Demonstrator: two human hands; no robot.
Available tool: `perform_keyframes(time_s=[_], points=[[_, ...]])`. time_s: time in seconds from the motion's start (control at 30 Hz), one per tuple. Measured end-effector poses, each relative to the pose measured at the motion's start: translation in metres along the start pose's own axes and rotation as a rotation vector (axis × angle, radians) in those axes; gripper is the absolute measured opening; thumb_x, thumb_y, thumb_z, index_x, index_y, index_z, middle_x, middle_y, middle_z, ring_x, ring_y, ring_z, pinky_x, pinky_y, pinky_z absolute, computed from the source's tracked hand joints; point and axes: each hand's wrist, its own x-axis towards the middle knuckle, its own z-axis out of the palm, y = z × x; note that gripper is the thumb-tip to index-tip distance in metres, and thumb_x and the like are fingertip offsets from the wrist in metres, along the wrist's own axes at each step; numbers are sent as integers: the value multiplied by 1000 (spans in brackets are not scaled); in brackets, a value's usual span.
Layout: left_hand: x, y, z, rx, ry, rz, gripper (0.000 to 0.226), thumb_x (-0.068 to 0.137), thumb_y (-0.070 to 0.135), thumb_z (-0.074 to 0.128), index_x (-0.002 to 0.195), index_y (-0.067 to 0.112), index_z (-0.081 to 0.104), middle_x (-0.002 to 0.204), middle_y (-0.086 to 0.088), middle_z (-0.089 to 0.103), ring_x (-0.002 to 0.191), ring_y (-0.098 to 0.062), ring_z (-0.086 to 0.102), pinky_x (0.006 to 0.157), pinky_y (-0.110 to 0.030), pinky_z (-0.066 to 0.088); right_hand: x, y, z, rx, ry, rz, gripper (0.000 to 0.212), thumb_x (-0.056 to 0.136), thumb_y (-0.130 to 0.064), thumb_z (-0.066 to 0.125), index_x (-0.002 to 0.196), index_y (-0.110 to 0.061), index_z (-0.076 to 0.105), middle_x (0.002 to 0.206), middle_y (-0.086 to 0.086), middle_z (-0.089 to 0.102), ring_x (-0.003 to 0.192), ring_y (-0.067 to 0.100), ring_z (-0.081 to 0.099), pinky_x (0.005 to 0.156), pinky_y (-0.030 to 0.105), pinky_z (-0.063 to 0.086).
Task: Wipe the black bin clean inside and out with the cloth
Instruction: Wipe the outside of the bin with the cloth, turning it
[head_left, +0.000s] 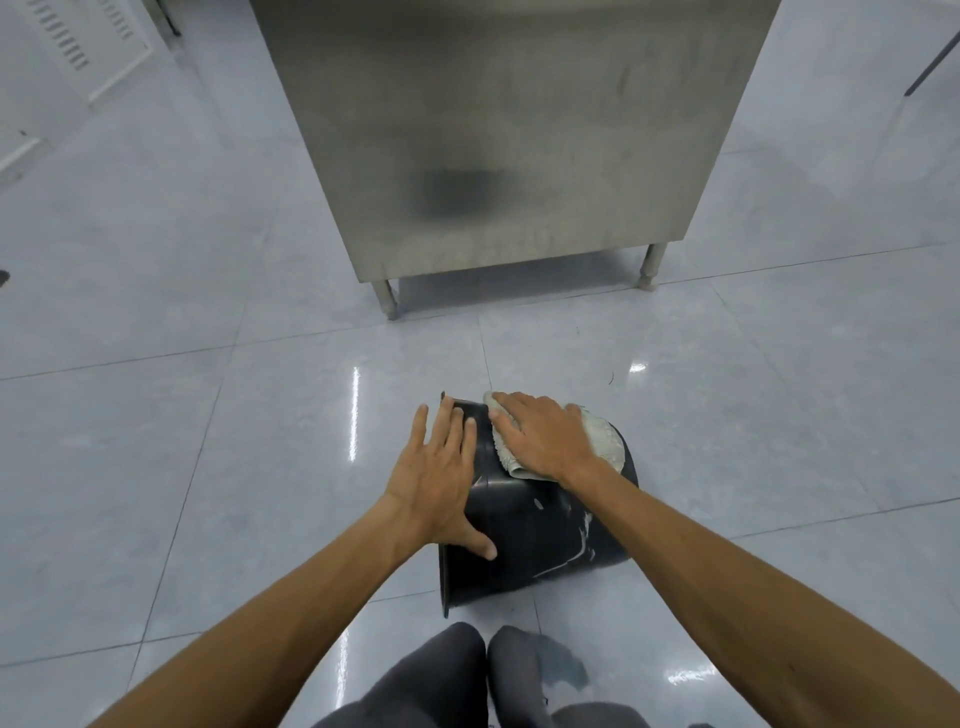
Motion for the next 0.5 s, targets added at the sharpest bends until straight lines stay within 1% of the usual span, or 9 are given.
perform_keyframes(time_s=[0.07, 0.13, 0.23, 0.3, 0.37, 0.43, 0.5], points=[[-1, 2, 2, 6, -26, -27, 154, 53, 105, 34, 155, -3, -4, 164, -25, -6, 148, -46, -17, 118, -63, -2, -8, -1, 5, -55, 60, -45, 60, 103, -57, 15, 155, -38, 39, 154, -11, 51, 132, 25, 53, 105, 56, 37], [0, 2, 1, 9, -50, -53, 156, 51, 106, 34, 155, -3, -6, 164, -25, -7, 148, -45, -18, 118, -63, -3, -20, 0, 12, -89, 127, -87, 60, 103, -54, 16, 156, -36, 36, 157, -9, 48, 136, 25, 49, 107, 57, 36], [8, 2, -5, -4, -83, -75, 161, 46, 107, 37, 154, -4, -7, 164, -25, -7, 148, -46, -18, 118, -63, -3, -45, 2, 24, -104, 180, -94, 59, 106, -54, 18, 160, -34, 30, 165, -6, 37, 149, 30, 35, 118, 60, 26], [12, 3, -8, -29, -100, -96, 164, 44, 106, 41, 154, -4, -7, 163, -26, -7, 148, -48, -18, 118, -63, -2, -66, 3, 36, -118, 220, -97, 59, 107, -53, 21, 162, -33, 26, 169, -3, 30, 154, 32, 28, 122, 61, 21], [14, 4, -10, -42, -113, -109, 166, 42, 105, 45, 153, -6, -8, 162, -29, -8, 147, -50, -17, 119, -63, -1, -92, 4, 50, -94, 276, -123, 60, 107, -51, 27, 164, -32, 21, 172, -2, 22, 158, 32, 20, 125, 60, 14], [13, 7, -9, -37, -111, -106, 167, 42, 105, 48, 152, -7, -10, 161, -32, -10, 146, -52, -17, 119, -64, -1, -114, 6, 62, -69, 306, -143, 62, 107, -52, 30, 165, -34, 17, 173, -4, 15, 160, 29, 11, 127, 58, 6], [7, 10, -7, -33, -102, -100, 168, 42, 104, 49, 152, -8, -10, 160, -33, -11, 145, -54, -17, 118, -65, -1, -121, 6, 65, -56, 314, -121, 61, 107, -55, 28, 164, -36, 20, 173, -6, 18, 159, 28, 13, 126, 57, 6]])
